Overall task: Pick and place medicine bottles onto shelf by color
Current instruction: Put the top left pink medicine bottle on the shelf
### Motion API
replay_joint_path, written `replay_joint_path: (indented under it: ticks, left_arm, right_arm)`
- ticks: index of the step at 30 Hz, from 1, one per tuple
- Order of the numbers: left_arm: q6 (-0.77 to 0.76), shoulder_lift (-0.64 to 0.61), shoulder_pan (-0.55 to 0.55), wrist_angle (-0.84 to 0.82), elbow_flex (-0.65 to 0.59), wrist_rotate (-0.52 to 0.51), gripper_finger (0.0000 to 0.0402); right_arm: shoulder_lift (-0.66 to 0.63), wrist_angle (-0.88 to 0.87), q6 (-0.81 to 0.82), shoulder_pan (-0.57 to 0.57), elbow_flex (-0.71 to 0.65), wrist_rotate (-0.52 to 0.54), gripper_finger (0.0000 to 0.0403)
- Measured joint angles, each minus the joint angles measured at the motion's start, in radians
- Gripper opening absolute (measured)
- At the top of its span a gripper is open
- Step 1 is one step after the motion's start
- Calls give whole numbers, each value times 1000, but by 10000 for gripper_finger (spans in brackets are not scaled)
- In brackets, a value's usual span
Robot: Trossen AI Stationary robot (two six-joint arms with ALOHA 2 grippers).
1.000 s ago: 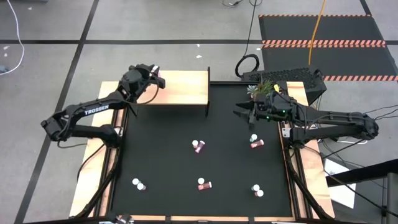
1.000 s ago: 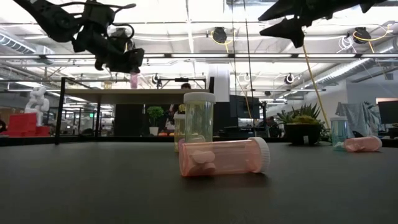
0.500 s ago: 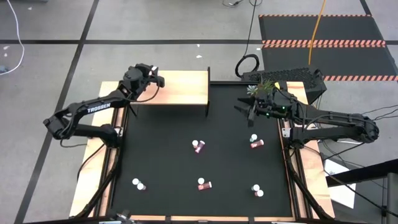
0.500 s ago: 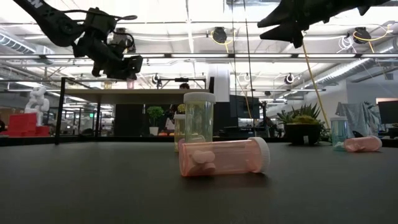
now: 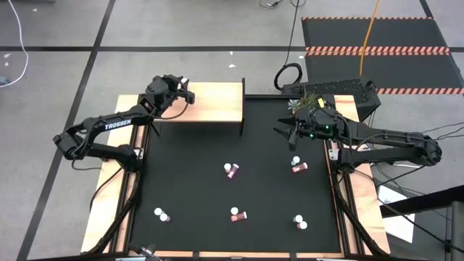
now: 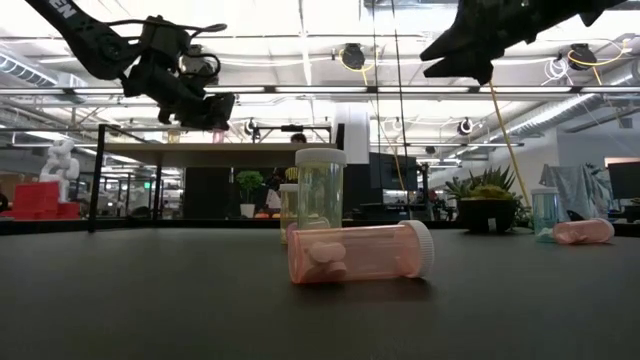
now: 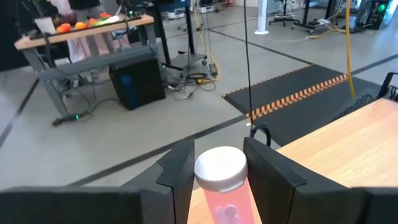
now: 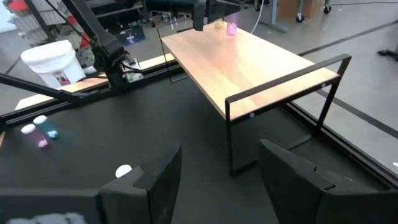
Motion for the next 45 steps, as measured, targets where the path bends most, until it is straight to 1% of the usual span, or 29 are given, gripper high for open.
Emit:
replay_joint_path:
  ticks: [2,9,19,35,38,45]
  left_arm:
    - [19,0,0,0,0,0,136]
    - [54,0,1,-25,0,-4,136]
    - [57,0,1,-40,0,-31,136]
    - [73,0,1,-42,1,-33,137]
    - [80,0,0,-44,1,-32,147]
    - [101,0,0,-45,1,-24,192]
  right_arm:
    - [0,3,-1,0,0,-19,203]
    - [0,2,-5,0,0,-21,203]
    - [0,2,-11,0,0,-21,203]
    - [0,2,-4,0,0,-21,203]
    - [0,2,-4,0,0,-22,203]
    - [0,2,1,0,0,-22,203]
